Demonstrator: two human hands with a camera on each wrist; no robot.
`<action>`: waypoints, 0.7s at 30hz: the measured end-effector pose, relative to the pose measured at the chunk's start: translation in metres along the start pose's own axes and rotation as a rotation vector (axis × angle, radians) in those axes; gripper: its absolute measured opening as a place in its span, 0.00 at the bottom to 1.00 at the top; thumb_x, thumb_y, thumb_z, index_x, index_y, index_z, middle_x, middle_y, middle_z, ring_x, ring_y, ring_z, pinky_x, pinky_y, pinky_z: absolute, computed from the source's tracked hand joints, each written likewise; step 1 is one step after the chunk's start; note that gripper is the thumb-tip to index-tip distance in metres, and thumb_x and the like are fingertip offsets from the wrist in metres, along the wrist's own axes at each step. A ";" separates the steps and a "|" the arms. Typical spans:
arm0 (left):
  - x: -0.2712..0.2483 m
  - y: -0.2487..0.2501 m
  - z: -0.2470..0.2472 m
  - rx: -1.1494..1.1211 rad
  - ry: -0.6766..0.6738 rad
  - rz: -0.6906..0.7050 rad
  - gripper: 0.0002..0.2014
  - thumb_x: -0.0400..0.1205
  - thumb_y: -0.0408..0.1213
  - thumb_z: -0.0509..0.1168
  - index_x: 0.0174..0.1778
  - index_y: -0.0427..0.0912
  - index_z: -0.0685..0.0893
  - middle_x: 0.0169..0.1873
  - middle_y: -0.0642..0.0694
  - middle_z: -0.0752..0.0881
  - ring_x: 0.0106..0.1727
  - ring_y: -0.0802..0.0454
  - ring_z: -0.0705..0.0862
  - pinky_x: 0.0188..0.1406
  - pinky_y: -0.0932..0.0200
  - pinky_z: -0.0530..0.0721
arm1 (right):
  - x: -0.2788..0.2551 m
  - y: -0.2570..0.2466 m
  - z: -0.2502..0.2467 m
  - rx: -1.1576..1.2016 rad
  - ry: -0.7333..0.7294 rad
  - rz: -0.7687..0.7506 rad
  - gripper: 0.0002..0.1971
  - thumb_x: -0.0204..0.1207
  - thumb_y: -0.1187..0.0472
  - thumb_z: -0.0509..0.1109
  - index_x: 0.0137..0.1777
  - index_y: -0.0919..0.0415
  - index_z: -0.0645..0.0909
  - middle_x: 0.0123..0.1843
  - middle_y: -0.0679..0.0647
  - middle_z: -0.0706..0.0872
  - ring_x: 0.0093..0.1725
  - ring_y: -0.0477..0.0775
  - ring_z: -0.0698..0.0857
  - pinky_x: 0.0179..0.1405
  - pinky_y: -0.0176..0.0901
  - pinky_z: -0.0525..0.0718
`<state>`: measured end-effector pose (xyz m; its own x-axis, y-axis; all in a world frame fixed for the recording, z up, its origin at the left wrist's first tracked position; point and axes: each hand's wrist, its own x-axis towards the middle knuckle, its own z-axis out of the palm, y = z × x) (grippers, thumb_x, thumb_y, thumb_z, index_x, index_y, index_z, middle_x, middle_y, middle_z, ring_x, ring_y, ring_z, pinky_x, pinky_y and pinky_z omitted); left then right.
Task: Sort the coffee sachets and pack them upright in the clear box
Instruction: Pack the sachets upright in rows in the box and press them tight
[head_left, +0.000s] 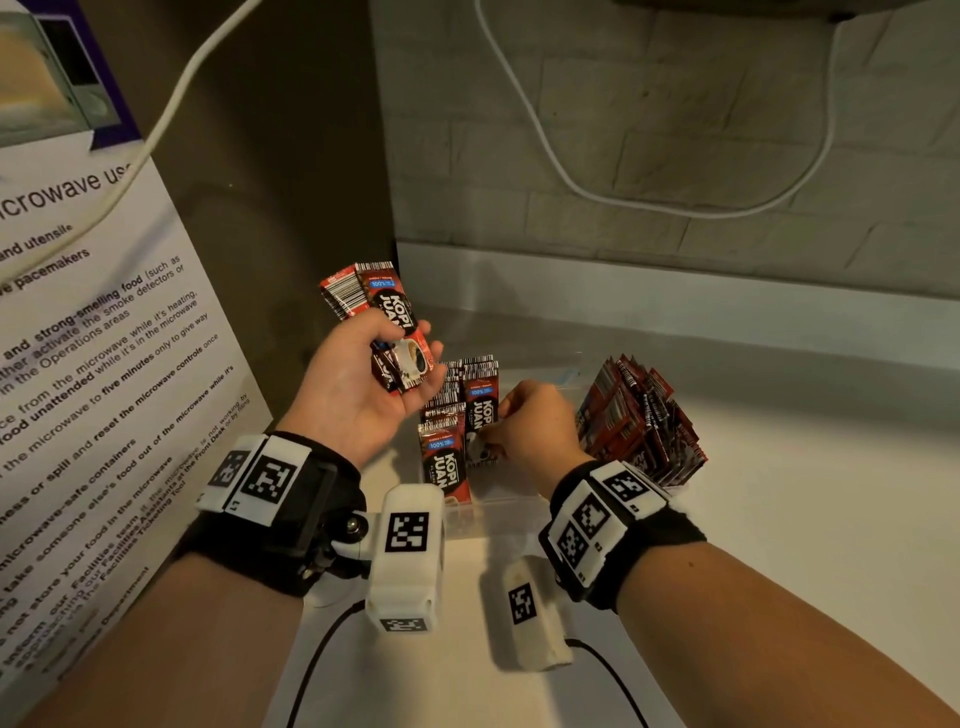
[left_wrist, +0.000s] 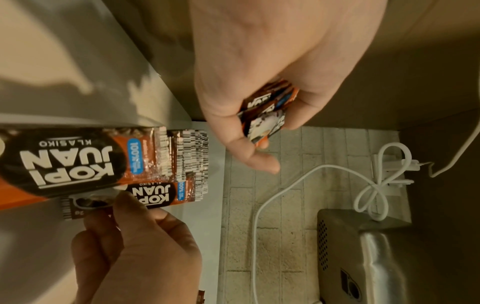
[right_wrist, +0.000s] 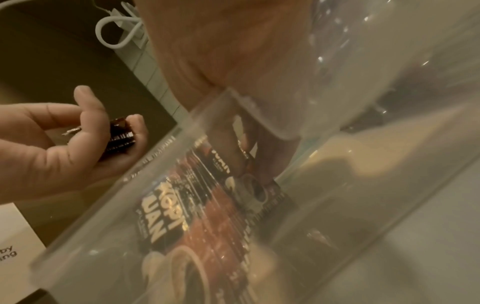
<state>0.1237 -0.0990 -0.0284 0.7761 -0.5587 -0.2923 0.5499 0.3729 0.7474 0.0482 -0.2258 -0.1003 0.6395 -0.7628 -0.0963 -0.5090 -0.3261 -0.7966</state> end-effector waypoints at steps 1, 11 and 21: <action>0.000 0.000 0.000 -0.008 -0.009 0.003 0.10 0.81 0.29 0.58 0.57 0.36 0.79 0.46 0.42 0.86 0.47 0.46 0.86 0.27 0.59 0.86 | 0.000 0.000 0.000 -0.008 -0.002 0.001 0.17 0.65 0.69 0.78 0.30 0.54 0.71 0.42 0.57 0.87 0.44 0.59 0.86 0.44 0.51 0.85; -0.002 -0.001 0.003 0.155 -0.066 -0.034 0.15 0.79 0.27 0.67 0.61 0.39 0.81 0.52 0.38 0.89 0.49 0.41 0.88 0.29 0.51 0.87 | -0.011 -0.014 -0.026 0.238 0.128 -0.080 0.11 0.69 0.60 0.75 0.35 0.57 0.73 0.34 0.51 0.80 0.32 0.51 0.77 0.34 0.46 0.79; -0.010 -0.012 0.013 0.422 -0.158 0.066 0.09 0.76 0.33 0.73 0.50 0.45 0.86 0.40 0.47 0.91 0.41 0.51 0.90 0.28 0.58 0.86 | -0.037 -0.050 -0.068 0.640 -0.141 -0.192 0.04 0.75 0.74 0.71 0.40 0.66 0.81 0.27 0.53 0.81 0.17 0.38 0.75 0.16 0.28 0.70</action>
<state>0.1053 -0.1077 -0.0264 0.7306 -0.6624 -0.1660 0.3014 0.0947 0.9488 0.0113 -0.2195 -0.0162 0.7752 -0.6305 0.0400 0.0348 -0.0207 -0.9992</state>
